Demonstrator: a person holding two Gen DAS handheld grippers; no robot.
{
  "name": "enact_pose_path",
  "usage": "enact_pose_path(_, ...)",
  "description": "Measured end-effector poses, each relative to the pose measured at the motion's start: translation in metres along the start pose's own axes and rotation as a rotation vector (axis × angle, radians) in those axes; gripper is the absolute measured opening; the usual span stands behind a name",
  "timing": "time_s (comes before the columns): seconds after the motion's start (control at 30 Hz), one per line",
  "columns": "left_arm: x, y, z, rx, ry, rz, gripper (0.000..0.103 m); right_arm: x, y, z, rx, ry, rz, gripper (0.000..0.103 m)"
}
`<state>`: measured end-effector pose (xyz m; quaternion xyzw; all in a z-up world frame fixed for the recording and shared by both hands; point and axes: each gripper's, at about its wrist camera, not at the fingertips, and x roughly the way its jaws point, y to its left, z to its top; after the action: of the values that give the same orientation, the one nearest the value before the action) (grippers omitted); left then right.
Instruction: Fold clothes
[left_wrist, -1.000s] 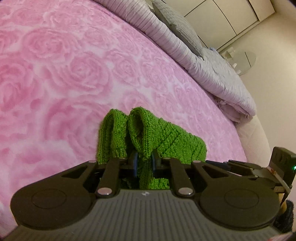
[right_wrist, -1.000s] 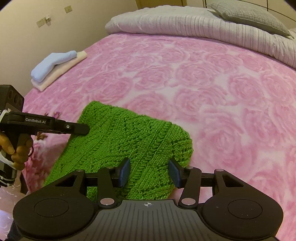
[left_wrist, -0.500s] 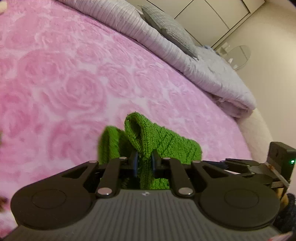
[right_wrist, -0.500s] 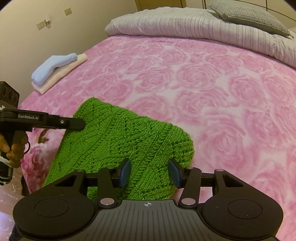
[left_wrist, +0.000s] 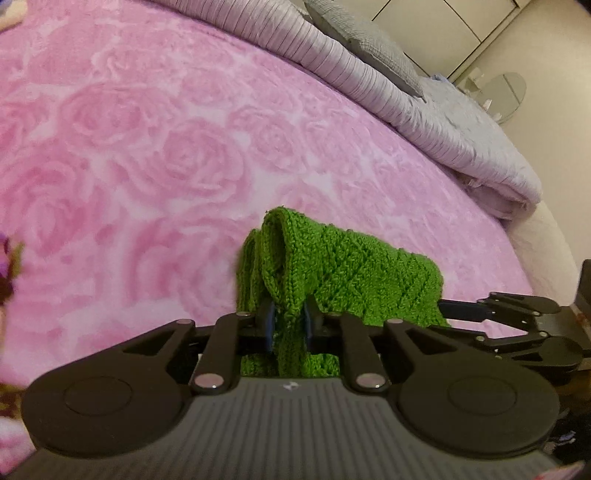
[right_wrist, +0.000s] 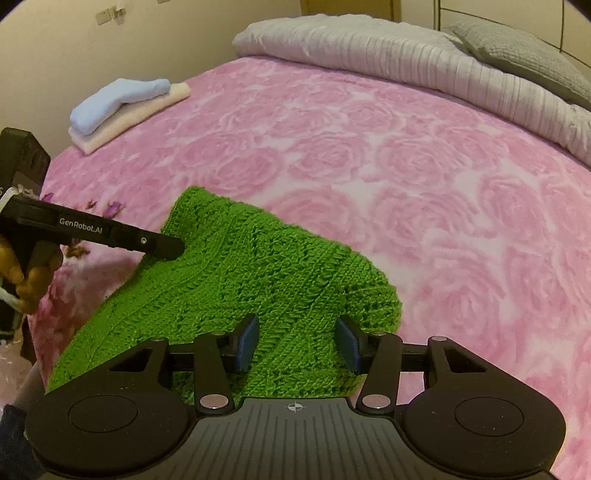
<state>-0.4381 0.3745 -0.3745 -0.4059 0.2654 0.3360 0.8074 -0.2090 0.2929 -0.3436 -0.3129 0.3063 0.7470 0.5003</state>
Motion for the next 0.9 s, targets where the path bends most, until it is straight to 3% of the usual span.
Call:
enact_pose_path(0.1,-0.003,-0.012,0.0,0.037,0.003,0.052,0.017,-0.01,0.002,-0.005,0.035,-0.034,-0.022,0.05)
enact_pose_path(0.2,-0.016,-0.015,-0.002,0.009,-0.002,0.061,0.017,-0.027,0.005,-0.013,0.084,-0.078,-0.043,0.05)
enact_pose_path(0.37,-0.062,-0.002,-0.035,-0.154,-0.015,-0.017,0.022,-0.074,0.01,-0.044,0.219,-0.173,-0.026,0.05)
enact_pose_path(0.57,-0.1,0.007,-0.112,-0.336,0.045,-0.148,0.025,-0.111,0.026,-0.104,0.381,-0.206,-0.023,0.05)
enact_pose_path(0.67,-0.103,0.008,-0.133,-0.376,0.031,-0.145,0.025,-0.12,0.033,-0.119,0.443,-0.208,0.001,0.05)
enact_pose_path(0.77,-0.104,0.007,-0.132,-0.393,0.004,-0.152,0.025,-0.126,0.041,-0.122,0.44,-0.202,0.002,0.05)
enact_pose_path(0.9,-0.106,0.0,-0.132,-0.363,0.029,-0.133,0.025,-0.132,0.049,-0.121,0.429,-0.208,-0.007,0.05)
